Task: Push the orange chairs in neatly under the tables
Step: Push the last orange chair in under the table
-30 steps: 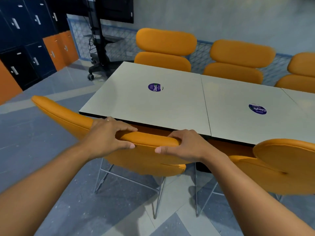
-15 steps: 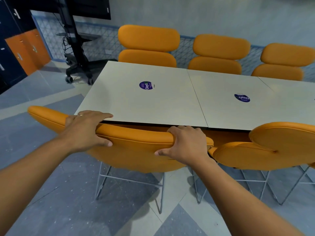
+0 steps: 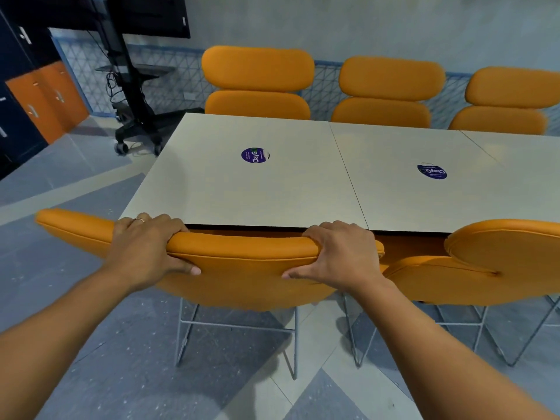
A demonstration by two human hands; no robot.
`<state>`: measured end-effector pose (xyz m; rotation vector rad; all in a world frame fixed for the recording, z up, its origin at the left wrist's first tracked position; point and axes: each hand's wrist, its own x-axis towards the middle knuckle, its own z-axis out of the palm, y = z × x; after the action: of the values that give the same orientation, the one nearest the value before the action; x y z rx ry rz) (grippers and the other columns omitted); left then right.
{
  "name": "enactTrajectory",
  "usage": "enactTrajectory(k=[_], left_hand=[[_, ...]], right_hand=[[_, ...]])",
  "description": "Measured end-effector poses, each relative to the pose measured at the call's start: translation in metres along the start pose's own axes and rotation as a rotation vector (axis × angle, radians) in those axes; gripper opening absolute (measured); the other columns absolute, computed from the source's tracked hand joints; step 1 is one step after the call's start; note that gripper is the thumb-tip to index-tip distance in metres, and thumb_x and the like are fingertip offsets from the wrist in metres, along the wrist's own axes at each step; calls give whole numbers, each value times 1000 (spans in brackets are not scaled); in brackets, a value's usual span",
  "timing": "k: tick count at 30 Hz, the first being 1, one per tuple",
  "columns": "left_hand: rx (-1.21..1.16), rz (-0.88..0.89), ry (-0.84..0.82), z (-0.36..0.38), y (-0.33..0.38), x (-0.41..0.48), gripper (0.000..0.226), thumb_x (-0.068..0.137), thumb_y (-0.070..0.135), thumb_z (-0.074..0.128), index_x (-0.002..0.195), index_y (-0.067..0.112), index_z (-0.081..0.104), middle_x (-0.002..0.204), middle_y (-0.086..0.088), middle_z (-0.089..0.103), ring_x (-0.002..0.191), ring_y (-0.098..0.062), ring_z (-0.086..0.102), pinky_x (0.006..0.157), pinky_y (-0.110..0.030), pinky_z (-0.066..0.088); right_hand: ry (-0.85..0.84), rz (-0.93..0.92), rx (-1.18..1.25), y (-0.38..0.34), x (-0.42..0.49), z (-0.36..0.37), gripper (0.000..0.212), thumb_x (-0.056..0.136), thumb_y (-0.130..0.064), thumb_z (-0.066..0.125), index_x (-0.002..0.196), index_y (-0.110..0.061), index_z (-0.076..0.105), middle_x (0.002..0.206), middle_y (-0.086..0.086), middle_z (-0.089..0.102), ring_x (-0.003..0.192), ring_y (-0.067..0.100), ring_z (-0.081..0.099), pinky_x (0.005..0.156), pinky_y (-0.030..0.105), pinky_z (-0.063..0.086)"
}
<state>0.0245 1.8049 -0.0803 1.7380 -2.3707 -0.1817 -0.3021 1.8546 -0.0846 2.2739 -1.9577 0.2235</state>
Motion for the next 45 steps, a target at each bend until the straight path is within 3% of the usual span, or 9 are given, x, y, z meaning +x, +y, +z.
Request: enactTrajectory(k=[8, 15, 24, 27, 32, 35, 40, 45], left_hand=[[86, -52, 38, 14, 46, 7, 67, 54, 82, 63, 102, 35, 58, 93, 10, 58, 99, -22, 50, 86, -40, 27], [152, -104, 56, 26, 85, 4, 86, 47, 89, 60, 112, 33, 58, 111, 6, 62, 110, -24, 50, 89, -42, 29], [149, -41, 68, 23, 71, 3, 75, 50, 87, 59, 102, 33, 58, 94, 8, 59, 99, -24, 51, 82, -41, 29], [140, -27, 59, 19, 58, 3, 72, 49, 87, 60, 98, 35, 58, 89, 10, 54, 97, -23, 50, 82, -41, 29], [112, 0, 86, 19, 49, -9, 68, 46, 88, 56, 91, 37, 54, 84, 13, 48, 94, -23, 50, 80, -40, 24], [109, -10, 106, 22, 53, -13, 66, 47, 83, 68, 92, 36, 57, 86, 13, 49, 95, -22, 49, 80, -40, 22], [101, -52, 105, 21, 61, -2, 68, 47, 80, 69, 96, 35, 60, 92, 10, 57, 99, -23, 49, 84, -41, 23], [113, -38, 137, 28, 72, -3, 70, 47, 81, 67, 97, 32, 60, 94, 8, 60, 99, -25, 50, 82, -40, 22]], right_hand=[[-83, 24, -22, 45, 14, -5, 91, 47, -105, 42, 106, -41, 67, 85, -15, 63, 84, 11, 59, 66, 29, 47], [-127, 58, 4, 78, 14, -7, 88, 43, -106, 46, 98, -40, 65, 79, -16, 61, 81, 9, 59, 67, 30, 48], [-110, 143, 32, 64, 5, -7, 85, 42, -102, 53, 87, -32, 67, 68, -12, 62, 73, 13, 60, 65, 30, 49], [-95, 147, 24, 49, -2, -6, 82, 44, -101, 54, 80, -29, 64, 65, -11, 60, 70, 14, 58, 60, 27, 43], [-80, 163, 25, 36, -19, -6, 82, 44, -102, 52, 84, -32, 67, 67, -13, 62, 69, 11, 60, 58, 26, 46], [-72, 148, 47, 38, -21, -8, 83, 43, -104, 48, 82, -32, 66, 65, -13, 61, 69, 10, 61, 60, 29, 51], [-127, 124, 21, 47, -7, -12, 84, 43, -104, 50, 75, -27, 59, 61, -10, 58, 65, 11, 56, 60, 29, 44], [-138, 130, 14, 59, -7, -12, 81, 44, -103, 52, 88, -36, 64, 70, -14, 62, 74, 12, 59, 63, 28, 41]])
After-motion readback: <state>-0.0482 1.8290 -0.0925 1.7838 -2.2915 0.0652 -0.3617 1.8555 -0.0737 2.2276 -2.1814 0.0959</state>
